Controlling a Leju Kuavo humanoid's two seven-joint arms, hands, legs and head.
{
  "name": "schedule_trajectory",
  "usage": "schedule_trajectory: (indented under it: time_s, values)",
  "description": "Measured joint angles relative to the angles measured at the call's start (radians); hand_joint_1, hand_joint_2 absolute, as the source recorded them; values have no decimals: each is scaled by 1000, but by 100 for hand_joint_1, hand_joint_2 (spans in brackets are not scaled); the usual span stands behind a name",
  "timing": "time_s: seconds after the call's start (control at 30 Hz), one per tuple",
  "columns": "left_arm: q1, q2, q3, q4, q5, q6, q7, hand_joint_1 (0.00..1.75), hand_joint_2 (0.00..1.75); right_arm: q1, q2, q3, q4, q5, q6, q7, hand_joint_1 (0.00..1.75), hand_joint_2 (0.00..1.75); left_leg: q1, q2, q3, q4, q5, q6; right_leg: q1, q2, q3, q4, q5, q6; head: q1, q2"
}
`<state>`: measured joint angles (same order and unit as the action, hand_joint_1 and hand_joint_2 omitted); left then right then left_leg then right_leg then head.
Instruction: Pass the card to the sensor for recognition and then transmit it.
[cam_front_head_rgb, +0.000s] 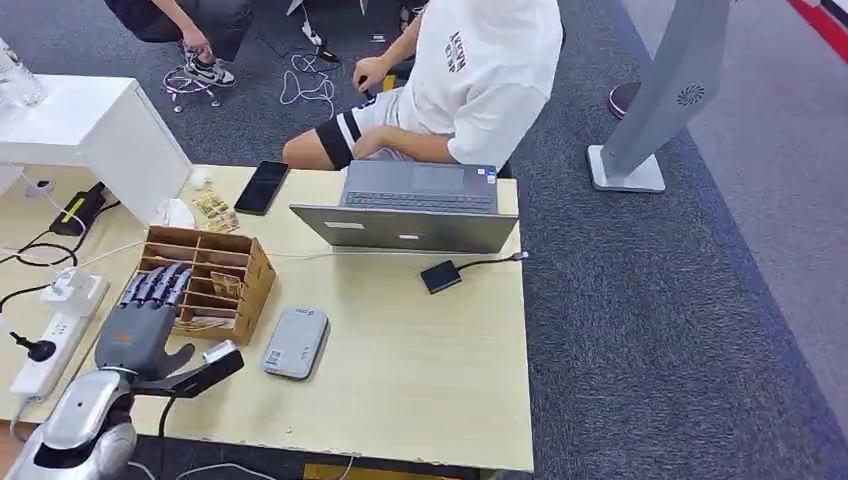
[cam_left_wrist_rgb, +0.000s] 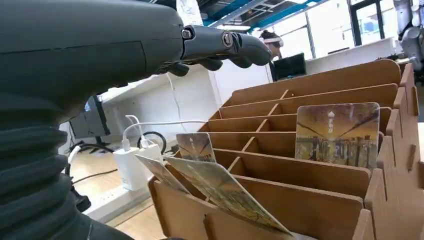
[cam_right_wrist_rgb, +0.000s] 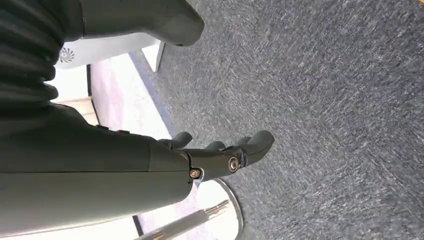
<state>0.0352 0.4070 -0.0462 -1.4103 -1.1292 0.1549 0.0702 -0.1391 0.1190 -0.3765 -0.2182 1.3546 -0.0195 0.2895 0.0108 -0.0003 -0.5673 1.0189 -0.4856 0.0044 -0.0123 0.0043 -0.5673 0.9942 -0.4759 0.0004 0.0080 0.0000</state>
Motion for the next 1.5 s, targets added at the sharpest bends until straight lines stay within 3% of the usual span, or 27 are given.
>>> schedule_trajectory:
  time_s: [0.3, 0.33, 0.37, 1.07, 1.3, 1.5]
  values:
    - [-5, -4, -2, 16, -2, -2, 0, 0, 175, 0, 0, 3, 0, 10, 0, -6, 0, 175, 0, 0, 0, 0, 0, 0, 0, 0, 0, 0, 0, 0, 0, 0]
    - [-6, -4, -3, 16, -3, -3, 0, 154, 175, 0, 0, 3, 0, 10, 0, -7, 0, 175, 0, 0, 0, 0, 0, 0, 0, 0, 0, 0, 0, 0, 0, 0]
    - [-5, -4, -4, 16, -3, -4, 0, 175, 175, 0, 0, 3, 0, 10, 0, -8, 0, 175, 0, 0, 0, 0, 0, 0, 0, 0, 0, 0, 0, 0, 0, 0]
    - [1, -4, -25, 9, 2, 32, -32, 175, 175, 0, 0, 4, 0, 8, 10, -10, 0, 175, 0, 0, 0, 0, 0, 0, 0, 0, 0, 0, 0, 0, 0, 0]
    - [57, 3, -56, -131, -10, 99, -53, 175, 175, 2, 0, 4, 0, -11, -6, -20, 0, 175, 0, 0, 0, 0, 0, 0, 0, 0, 0, 0, 0, 0, 0, 0]
    - [79, 12, -71, -214, -14, 105, -53, 175, 175, 6, 0, 4, 0, -11, -6, -21, 0, 175, 0, 0, 0, 0, 0, 0, 0, 0, 0, 0, 0, 0, 0, 0]
